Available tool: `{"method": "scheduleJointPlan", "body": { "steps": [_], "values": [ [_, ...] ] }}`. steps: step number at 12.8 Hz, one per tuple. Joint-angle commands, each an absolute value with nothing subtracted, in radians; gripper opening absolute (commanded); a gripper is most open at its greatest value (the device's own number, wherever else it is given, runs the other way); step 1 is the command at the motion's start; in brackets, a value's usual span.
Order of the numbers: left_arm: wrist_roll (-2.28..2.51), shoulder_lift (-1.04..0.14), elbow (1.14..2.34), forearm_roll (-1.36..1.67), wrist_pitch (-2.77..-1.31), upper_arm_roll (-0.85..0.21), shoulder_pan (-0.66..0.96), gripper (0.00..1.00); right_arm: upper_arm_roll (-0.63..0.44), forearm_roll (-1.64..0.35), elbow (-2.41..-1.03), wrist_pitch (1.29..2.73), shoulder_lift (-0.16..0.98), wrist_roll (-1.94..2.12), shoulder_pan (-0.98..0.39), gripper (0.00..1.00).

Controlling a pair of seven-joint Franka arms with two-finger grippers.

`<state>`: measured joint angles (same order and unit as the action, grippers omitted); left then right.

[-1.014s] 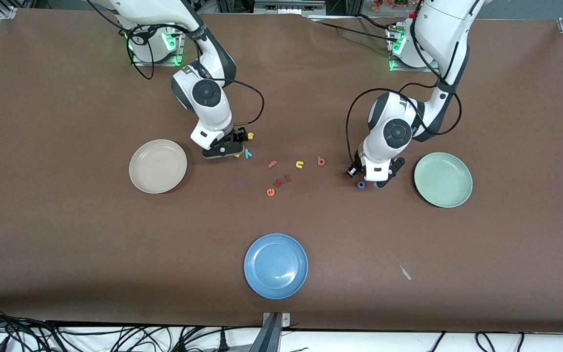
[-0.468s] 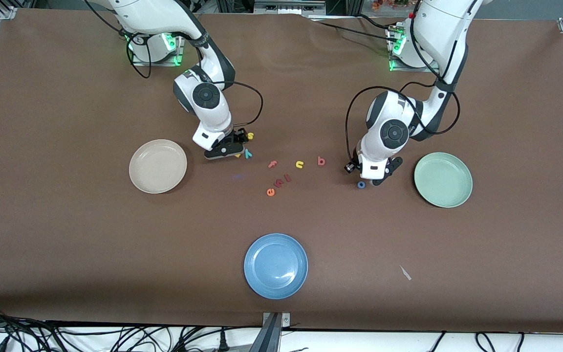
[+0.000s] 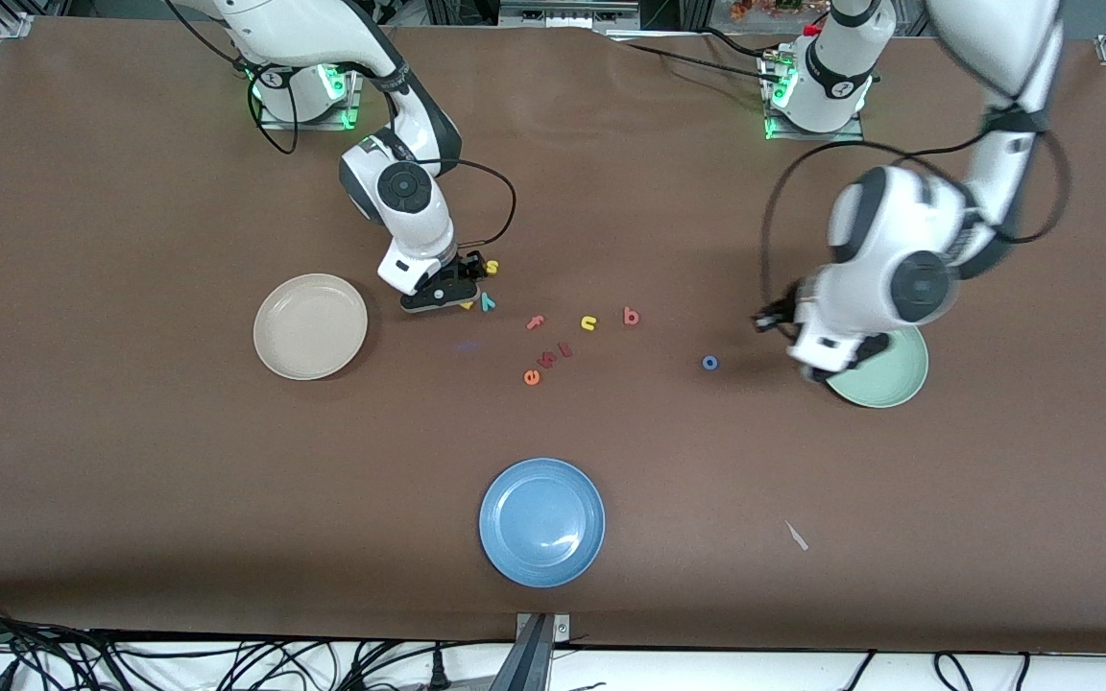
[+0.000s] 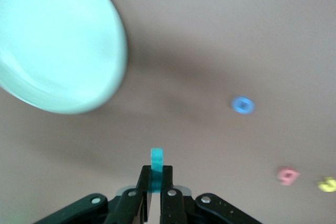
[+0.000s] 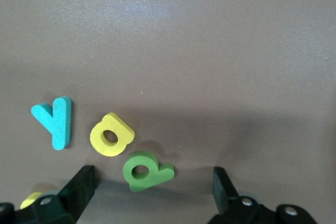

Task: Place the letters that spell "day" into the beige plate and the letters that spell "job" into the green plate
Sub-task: 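Carry the blue ring onto the green plate and open the left gripper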

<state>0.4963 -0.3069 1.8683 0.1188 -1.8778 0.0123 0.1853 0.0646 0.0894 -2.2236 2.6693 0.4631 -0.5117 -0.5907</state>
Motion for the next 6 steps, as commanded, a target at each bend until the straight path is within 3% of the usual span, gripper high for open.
{"method": "scheduleJointPlan", "body": {
  "steps": [1, 6],
  "values": [
    [0.245, -0.334, 1.864, 0.007, -1.864, 0.0, 0.057, 0.0, 0.06, 0.106, -2.258, 2.688, 0.448, -0.506, -0.591, 0.8],
    [0.095, -0.463, 1.876, -0.052, -2.032, 0.002, -0.009, 0.0, 0.058, 0.106, -2.257, 2.688, 0.446, -0.508, -0.591, 0.56]
  ]
}}
